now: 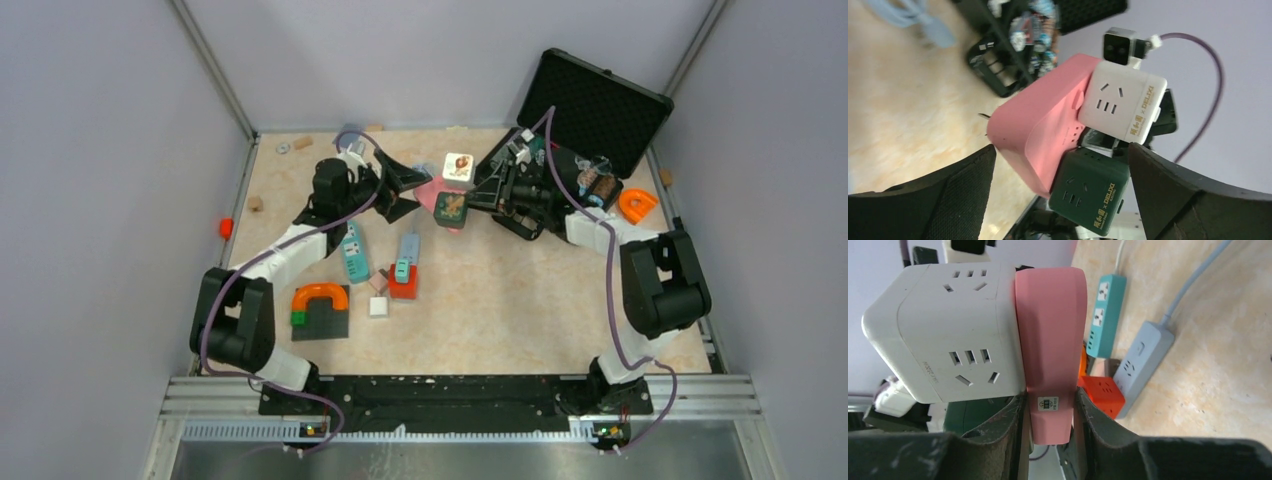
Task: Insert the plug
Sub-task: Insert the plug into the socket.
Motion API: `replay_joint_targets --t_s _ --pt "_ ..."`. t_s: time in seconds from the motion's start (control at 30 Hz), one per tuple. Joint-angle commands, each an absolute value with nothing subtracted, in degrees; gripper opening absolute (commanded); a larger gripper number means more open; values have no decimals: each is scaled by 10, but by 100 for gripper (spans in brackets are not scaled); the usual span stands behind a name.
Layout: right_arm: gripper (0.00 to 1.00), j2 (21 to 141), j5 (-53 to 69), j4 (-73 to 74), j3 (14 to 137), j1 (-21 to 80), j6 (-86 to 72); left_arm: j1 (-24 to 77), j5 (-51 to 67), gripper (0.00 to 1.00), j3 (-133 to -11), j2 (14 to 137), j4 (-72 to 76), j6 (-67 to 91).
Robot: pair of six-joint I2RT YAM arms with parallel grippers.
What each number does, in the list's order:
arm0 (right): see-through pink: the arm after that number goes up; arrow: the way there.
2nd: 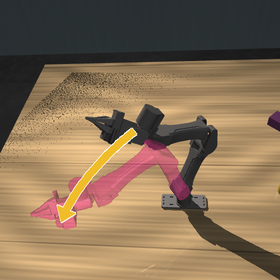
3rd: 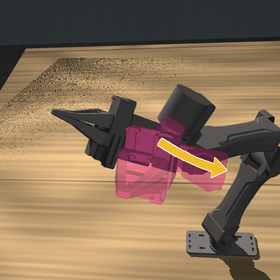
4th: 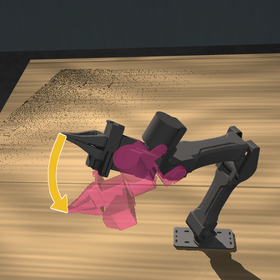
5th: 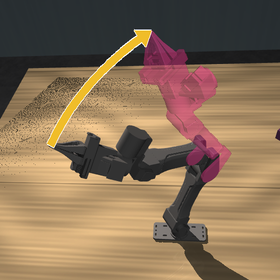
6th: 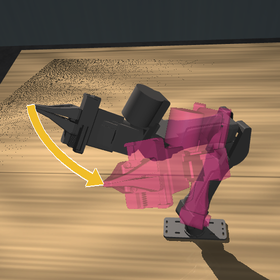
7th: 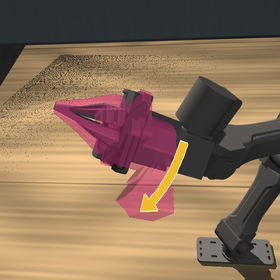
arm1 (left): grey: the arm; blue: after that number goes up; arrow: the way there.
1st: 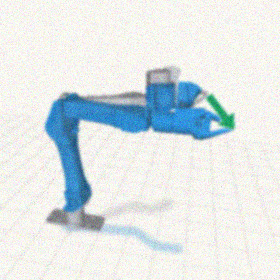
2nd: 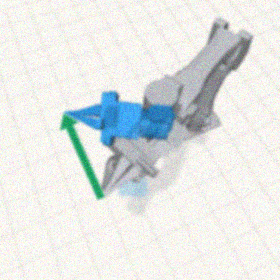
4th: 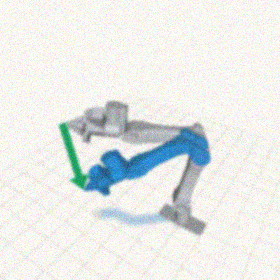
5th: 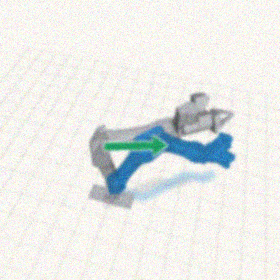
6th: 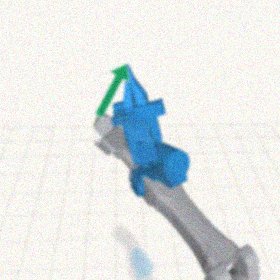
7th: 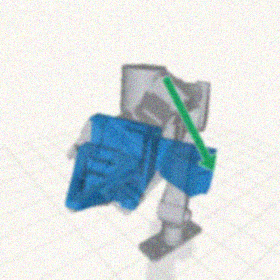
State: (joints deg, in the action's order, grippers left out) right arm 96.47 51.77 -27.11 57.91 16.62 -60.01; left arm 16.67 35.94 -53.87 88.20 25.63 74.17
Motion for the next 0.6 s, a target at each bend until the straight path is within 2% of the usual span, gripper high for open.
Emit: replay_joint_targets --t_s 0.0,0.23,0.57 --pt "0 972 568 -215 575 174 -497 140 321 99 -566 806 24 569" --pt "0 1016 593 -291 531 199 -543 114 264 99 -565 769 -169 459" --pt "0 1108 585 -595 471 225 -727 108 280 99 -546 775 -212 435"
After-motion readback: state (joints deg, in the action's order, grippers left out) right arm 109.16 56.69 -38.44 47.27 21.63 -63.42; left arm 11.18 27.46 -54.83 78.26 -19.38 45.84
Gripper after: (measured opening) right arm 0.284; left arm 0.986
